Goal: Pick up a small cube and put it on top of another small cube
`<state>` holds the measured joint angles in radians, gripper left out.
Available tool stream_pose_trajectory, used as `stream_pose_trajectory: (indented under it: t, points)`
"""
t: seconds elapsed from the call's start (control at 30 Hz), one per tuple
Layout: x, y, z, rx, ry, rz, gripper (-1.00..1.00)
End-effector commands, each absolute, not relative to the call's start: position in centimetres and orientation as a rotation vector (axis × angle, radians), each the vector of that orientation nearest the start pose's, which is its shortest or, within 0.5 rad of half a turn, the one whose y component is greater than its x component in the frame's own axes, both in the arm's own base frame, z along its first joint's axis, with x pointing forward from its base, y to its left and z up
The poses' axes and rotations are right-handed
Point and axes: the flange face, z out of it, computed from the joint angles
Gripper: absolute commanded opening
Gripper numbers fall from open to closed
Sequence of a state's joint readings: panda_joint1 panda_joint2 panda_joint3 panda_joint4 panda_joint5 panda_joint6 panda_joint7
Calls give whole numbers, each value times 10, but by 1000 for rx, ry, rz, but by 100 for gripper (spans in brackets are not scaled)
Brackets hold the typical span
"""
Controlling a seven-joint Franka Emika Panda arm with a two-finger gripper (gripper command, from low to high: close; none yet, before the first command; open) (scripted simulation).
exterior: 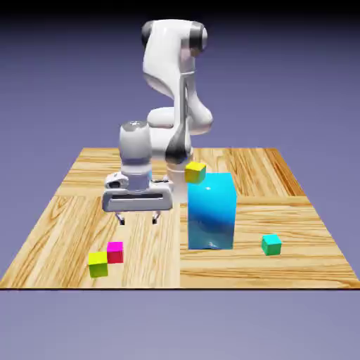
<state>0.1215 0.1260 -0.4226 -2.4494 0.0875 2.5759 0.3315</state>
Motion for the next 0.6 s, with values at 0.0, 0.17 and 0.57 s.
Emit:
stream_pose_trajectory:
  t: [0.0, 0.17, 0.57]
  points:
    - [462, -157, 244, -2969, 1083, 36, 0]
    - [453, -202, 196, -3032, 1085, 322, 0]
    - [448, -209, 169, -3040, 1083, 359, -100]
